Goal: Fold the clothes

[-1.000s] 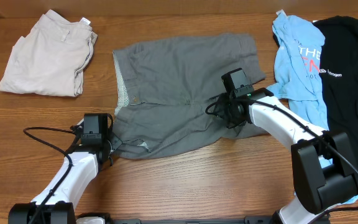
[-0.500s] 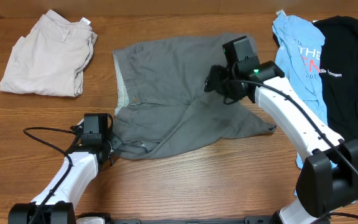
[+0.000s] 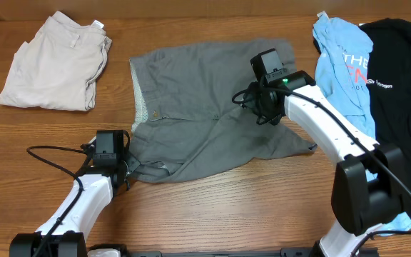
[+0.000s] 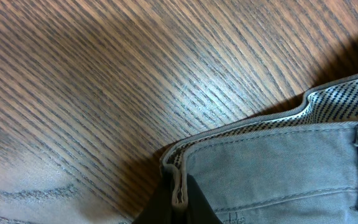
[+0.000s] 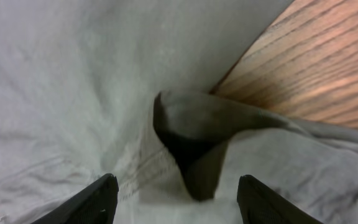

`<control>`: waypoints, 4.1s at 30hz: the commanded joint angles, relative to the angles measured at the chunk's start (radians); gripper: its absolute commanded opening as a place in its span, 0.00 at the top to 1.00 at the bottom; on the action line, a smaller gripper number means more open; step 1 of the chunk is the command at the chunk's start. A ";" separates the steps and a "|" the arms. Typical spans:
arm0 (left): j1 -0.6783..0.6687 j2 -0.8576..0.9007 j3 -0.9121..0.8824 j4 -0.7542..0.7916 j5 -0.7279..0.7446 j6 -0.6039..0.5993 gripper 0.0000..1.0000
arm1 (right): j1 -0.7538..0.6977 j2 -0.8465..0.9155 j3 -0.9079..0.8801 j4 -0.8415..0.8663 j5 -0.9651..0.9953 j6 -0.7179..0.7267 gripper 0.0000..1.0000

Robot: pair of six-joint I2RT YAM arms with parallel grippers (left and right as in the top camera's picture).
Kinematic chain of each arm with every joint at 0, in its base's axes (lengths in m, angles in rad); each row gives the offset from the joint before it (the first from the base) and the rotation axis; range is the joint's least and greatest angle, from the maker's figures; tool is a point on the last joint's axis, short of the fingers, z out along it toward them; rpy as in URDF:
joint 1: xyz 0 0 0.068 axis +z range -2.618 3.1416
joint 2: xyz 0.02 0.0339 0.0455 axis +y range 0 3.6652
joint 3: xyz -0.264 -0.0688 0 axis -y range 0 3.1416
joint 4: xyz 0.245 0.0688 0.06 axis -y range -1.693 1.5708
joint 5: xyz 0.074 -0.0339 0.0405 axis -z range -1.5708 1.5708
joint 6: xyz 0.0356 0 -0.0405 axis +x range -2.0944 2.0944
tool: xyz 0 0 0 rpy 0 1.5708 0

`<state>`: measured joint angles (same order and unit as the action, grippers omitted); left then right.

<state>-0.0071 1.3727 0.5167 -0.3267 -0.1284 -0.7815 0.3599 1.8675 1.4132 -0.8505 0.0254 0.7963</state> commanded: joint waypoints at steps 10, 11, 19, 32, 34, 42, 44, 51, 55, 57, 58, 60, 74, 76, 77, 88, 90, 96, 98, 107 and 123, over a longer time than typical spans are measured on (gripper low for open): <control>0.006 0.013 -0.018 0.014 -0.036 0.018 0.96 | 0.000 0.090 -0.005 0.067 -0.011 0.072 0.55; 0.007 0.013 -0.018 0.018 -0.036 0.018 0.96 | 0.000 0.090 -0.005 0.066 -0.011 0.071 0.59; 0.008 0.005 0.082 -0.050 -0.063 0.128 0.96 | -0.024 -0.006 -0.002 -0.033 0.020 0.065 0.96; 0.007 -0.008 0.632 -0.600 -0.062 0.245 0.96 | -0.069 -0.509 0.002 -0.426 0.091 0.065 0.96; 0.007 -0.023 0.682 -0.655 -0.061 0.255 0.96 | -0.069 -0.581 0.002 -0.492 0.106 0.072 0.96; 0.007 -0.157 0.793 -0.807 -0.055 0.289 0.96 | -0.069 -0.808 0.002 -0.679 0.142 0.104 0.96; 0.006 -0.194 0.798 -0.853 -0.055 0.289 0.96 | -0.069 -0.839 0.002 -0.723 0.143 0.118 0.96; 0.006 -0.307 0.798 -0.997 -0.064 0.289 0.96 | -0.069 -0.867 0.002 -0.798 0.140 0.114 0.96; 0.006 -0.309 0.793 -1.001 -0.062 0.288 0.96 | -0.069 -0.828 0.002 -0.706 0.159 0.075 0.96; 0.007 -0.293 0.785 -0.998 -0.063 0.287 0.96 | -0.069 -0.783 0.002 -0.639 0.162 0.037 0.96; 0.007 -0.281 0.779 -0.991 -0.067 0.287 0.96 | -0.069 -0.753 0.002 -0.609 0.163 0.031 0.96; 0.007 -0.248 0.765 -0.974 -0.092 0.274 0.96 | -0.069 -0.670 0.002 -0.540 0.162 -0.002 0.96; 0.008 0.087 0.761 -0.656 -0.187 0.215 0.96 | -0.077 -0.269 0.002 -0.028 0.163 -0.099 0.96; 0.008 0.158 0.761 -0.590 -0.190 0.211 0.96 | -0.088 -0.239 0.002 0.063 0.167 -0.135 0.96; 0.008 0.176 0.761 -0.576 -0.191 0.209 0.96 | -0.092 -0.232 0.002 0.084 0.169 -0.140 0.96; 0.019 0.345 0.761 -0.379 -0.254 0.198 0.96 | -0.114 -0.045 0.002 0.309 0.184 -0.151 0.96; 0.029 0.347 0.761 -0.352 -0.267 0.197 0.96 | -0.115 -0.024 0.002 0.342 0.184 -0.151 0.96; 0.043 0.348 0.761 -0.240 -0.264 0.199 0.36 | -0.114 -0.002 0.002 0.429 0.212 -0.155 0.70; 0.044 0.348 0.761 -0.225 -0.265 0.206 0.11 | -0.114 -0.002 0.002 0.458 0.214 -0.192 0.28; 0.047 0.343 0.891 -0.385 -0.142 0.411 0.00 | -0.114 -0.030 0.032 0.285 0.119 -0.254 0.00; 0.046 0.538 0.990 -0.521 0.177 0.595 0.10 | -0.113 -0.077 0.066 0.013 -0.072 -0.404 0.35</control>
<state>0.0353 1.8156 1.4895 -0.8776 -0.0605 -0.2348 0.2493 1.8278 1.4490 -0.8337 -0.0319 0.4126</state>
